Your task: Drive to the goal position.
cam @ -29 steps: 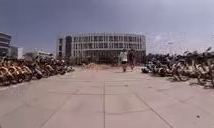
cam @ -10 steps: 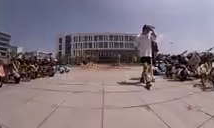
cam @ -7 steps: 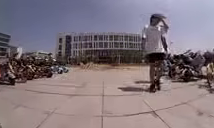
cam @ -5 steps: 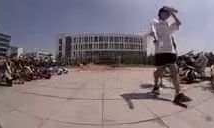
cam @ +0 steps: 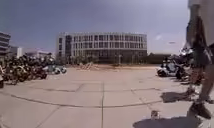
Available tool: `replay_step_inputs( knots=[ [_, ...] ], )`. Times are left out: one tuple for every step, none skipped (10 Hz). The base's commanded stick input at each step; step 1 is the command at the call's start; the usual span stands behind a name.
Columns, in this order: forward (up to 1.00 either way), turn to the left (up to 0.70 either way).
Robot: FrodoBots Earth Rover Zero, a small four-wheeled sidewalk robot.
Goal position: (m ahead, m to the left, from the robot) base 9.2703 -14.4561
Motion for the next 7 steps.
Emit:
replay_step_inputs(
  knots=[
    [0.70,0.01],
    [0.70,0.01],
    [0.70,0.01],
    [0.70,0.01],
    [0.70,0.01],
    [0.70,0.01],
    [0.70,0.01]
  ],
)
